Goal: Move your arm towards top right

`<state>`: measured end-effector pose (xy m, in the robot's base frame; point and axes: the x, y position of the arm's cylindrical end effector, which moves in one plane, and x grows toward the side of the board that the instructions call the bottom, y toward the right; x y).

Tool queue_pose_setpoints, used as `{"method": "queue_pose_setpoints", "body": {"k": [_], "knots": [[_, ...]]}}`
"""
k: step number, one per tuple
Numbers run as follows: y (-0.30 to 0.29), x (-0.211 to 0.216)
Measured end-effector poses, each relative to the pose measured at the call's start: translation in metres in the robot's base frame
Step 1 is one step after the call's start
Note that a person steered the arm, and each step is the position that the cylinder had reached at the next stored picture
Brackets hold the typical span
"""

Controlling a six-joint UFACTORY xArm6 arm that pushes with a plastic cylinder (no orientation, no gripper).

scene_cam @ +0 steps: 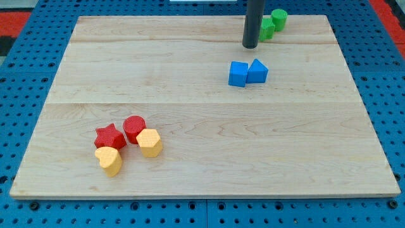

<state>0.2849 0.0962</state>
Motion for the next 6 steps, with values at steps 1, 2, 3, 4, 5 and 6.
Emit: {"method": "queue_pose_setpoints", "body": {"k": [1,2,3,4,5,6], "knots": [[0.0,0.0],[0.001,-0.005],[0.03,-0.018],[0.038,-0.007],[0.082,-0.013],[0.148,-0.054]]}}
